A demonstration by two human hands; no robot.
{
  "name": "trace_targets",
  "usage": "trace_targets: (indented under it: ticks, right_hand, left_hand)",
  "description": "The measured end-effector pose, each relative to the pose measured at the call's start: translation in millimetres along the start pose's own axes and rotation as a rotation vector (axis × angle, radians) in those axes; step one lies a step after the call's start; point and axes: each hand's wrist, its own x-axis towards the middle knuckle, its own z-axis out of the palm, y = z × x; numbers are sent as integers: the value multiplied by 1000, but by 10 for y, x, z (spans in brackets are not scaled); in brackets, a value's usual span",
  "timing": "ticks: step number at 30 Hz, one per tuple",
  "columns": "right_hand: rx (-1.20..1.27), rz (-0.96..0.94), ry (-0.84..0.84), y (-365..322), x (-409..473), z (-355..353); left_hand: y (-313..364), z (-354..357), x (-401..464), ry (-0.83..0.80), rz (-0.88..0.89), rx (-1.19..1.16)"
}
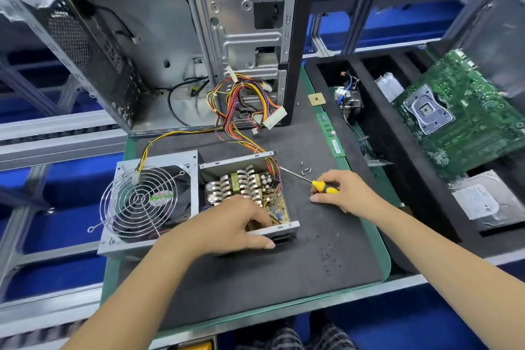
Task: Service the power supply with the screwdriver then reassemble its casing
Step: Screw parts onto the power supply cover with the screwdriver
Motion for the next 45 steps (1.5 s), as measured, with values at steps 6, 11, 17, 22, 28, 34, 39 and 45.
trace_targets:
  ticks: [6,11,17,22,28,34,39,45]
  right_hand:
    - [-141,-26,65,-48,-22,65]
    - [-152,-44,115,-67,-54,55]
    - [-35,3,139,-46,-73,48]
    - [4,23,125,-36,-96,44]
    - [38,54,105,-60,-87,28]
    - [74,70,138,-67,-88,-16]
    - [-12,99,72,-78,-59,-20]
    - [-81,87,59,-65,-75,-10]
  left_hand:
    - [56,9,44,24,-12,76]
    - [75,147,111,30,-79,154]
    - [22,158,78,53,-72,-5]
    - [86,-142,79,44,-34,-73]
    - [136,-683,123,-142,-20,-442]
    - [49,-948,198,-289,-45,-635]
    - [-29,-1000,280,-292,-88,-627]
    - [-51,-1032,303,-199,-94,-524]
